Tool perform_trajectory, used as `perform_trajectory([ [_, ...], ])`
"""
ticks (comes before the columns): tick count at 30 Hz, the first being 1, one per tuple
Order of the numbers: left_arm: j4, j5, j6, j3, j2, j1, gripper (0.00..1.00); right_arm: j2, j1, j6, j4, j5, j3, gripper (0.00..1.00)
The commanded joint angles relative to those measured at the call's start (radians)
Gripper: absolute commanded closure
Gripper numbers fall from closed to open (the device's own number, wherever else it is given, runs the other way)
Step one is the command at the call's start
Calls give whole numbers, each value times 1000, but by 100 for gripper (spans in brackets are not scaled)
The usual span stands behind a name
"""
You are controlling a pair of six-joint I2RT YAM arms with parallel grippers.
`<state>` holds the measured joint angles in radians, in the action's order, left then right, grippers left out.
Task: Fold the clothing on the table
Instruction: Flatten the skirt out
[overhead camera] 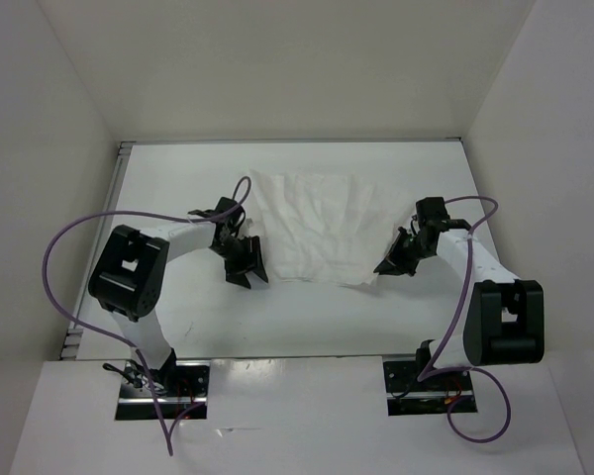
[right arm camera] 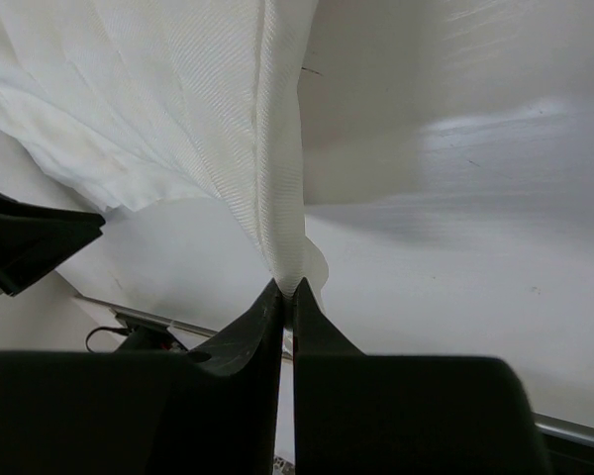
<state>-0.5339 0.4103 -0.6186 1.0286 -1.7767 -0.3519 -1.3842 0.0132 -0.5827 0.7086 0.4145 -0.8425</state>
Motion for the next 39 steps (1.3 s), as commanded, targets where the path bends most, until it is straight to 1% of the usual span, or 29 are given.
perform_trajectory([
  [1, 66, -70, -29, 22, -56, -2, 37, -3, 5, 9, 22, -16, -9, 95],
  [4, 66, -79, -29, 33, -84, -2, 37, -3, 5, 9, 31, -25, -9, 95],
  [6, 66, -109, -38, 42, -99, -2, 37, -3, 5, 9, 31, -25, -9, 95],
  [8, 77, -119, -38, 42, -127, -12, 42, -3, 5, 9, 31, -25, -9, 95],
  [11, 89, -119, -47, 60, -164, -12, 57, -3, 5, 0, 31, -25, -9, 95],
  [13, 89, -128, -58, 83, -194, -21, 65, -3, 5, 0, 31, -25, -9, 95],
  [14, 89, -137, -58, 94, -204, -21, 66, -3, 5, 0, 31, -25, -9, 95],
  [19, 110, -146, -89, 126, -242, -56, 68, 17, 5, -9, 31, -25, -9, 95],
  [21, 121, -146, -89, 136, -256, -67, 71, 27, 5, -9, 31, -25, -9, 95],
  [22, 132, -137, -78, 136, -256, -77, 82, 27, 5, -9, 31, -25, -9, 95],
  [24, 132, -127, -64, 136, -256, -87, 100, 27, 5, -19, 31, -25, -9, 95],
  [26, 123, -139, -26, 123, -228, -87, 100, 36, 5, -19, 31, -46, -9, 95],
  [28, 86, -194, -3, 123, -184, -87, 100, 36, 5, -28, 40, -74, -9, 96],
  [29, 42, -261, 26, 114, -169, -72, 100, 36, 5, -28, 40, -85, -9, 96],
  [31, 2, -333, 51, 105, -129, -39, 100, 27, 5, -37, 49, -103, -9, 99],
  [32, -36, -413, 51, 105, -119, -39, 100, 17, 5, -37, 49, -103, -9, 99],
  [34, -69, -450, 62, 120, -109, -39, 100, -4, 5, -37, 49, -114, -18, 100],
  [35, -99, -531, 62, 134, -99, -39, 100, -4, 16, -37, 49, -137, -18, 100],
  [36, -118, -571, 50, 143, -99, -39, 100, -16, 27, -48, 49, -149, -27, 100],
  [37, -151, -599, 49, 157, -99, -39, 100, -27, 27, -48, 49, -149, -27, 100],
  [39, -162, -616, 49, 157, -99, -39, 100, -50, 48, -58, 49, -172, -36, 100],
])
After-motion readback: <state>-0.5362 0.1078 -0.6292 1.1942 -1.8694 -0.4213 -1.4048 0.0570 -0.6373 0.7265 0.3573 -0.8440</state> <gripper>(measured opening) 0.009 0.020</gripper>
